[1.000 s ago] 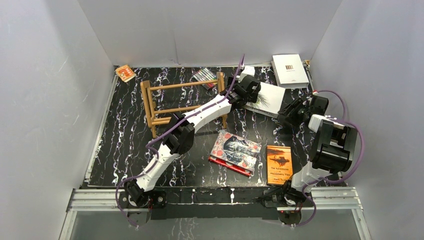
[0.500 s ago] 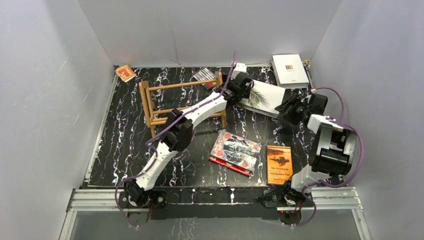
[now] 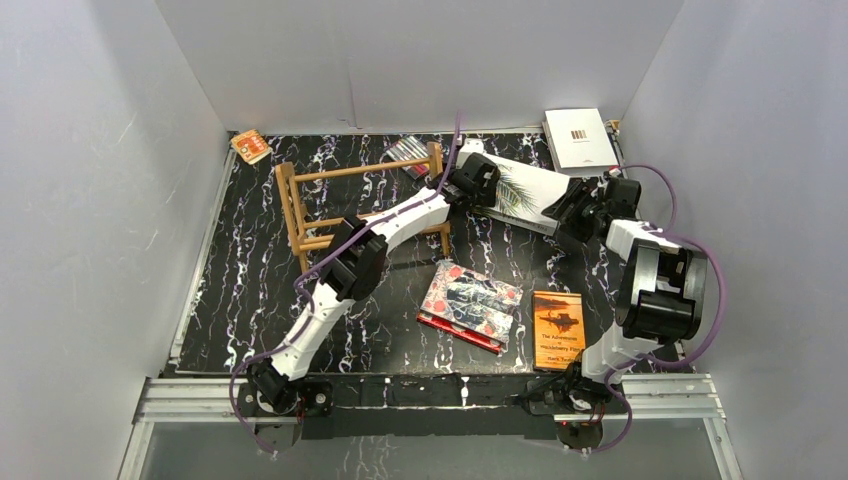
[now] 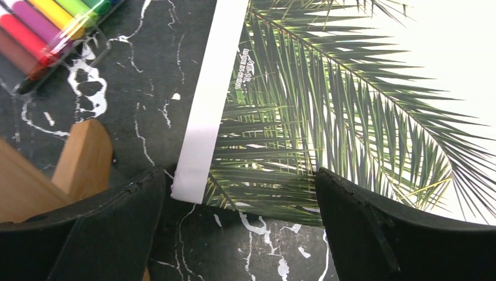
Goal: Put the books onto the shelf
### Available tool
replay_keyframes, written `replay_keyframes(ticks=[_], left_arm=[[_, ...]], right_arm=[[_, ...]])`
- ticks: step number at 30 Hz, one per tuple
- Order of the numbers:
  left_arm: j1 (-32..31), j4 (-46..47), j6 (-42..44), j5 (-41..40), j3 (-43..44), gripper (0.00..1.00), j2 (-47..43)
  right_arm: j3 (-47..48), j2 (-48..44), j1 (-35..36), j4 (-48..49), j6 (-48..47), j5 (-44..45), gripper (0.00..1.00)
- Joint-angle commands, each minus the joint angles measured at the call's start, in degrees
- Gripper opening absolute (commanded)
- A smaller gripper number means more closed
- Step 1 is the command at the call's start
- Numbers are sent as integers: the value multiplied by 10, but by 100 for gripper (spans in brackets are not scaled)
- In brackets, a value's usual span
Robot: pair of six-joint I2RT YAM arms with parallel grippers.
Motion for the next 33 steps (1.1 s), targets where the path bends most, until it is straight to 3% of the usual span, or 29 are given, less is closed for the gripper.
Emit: replay_keyframes(ticks=[1,10,19,24,33], left_arm=[[22,31,-12,68,-43,97,-36],[25,76,-5,127,-81,96,-57],[10,78,15,143,-110,92,-81],[-12,81,43,146,-135,91,-109],[-48,99,30,151,-250,91,-193]], right_arm=[[34,3,8,-13,-17,56,76],[46,27,11,7,-23,31,75],[34,24,17,27,-19,-9,64],[6,-22,22,13,-8,10,58],[-89,-175,23,-87,14,95,60]])
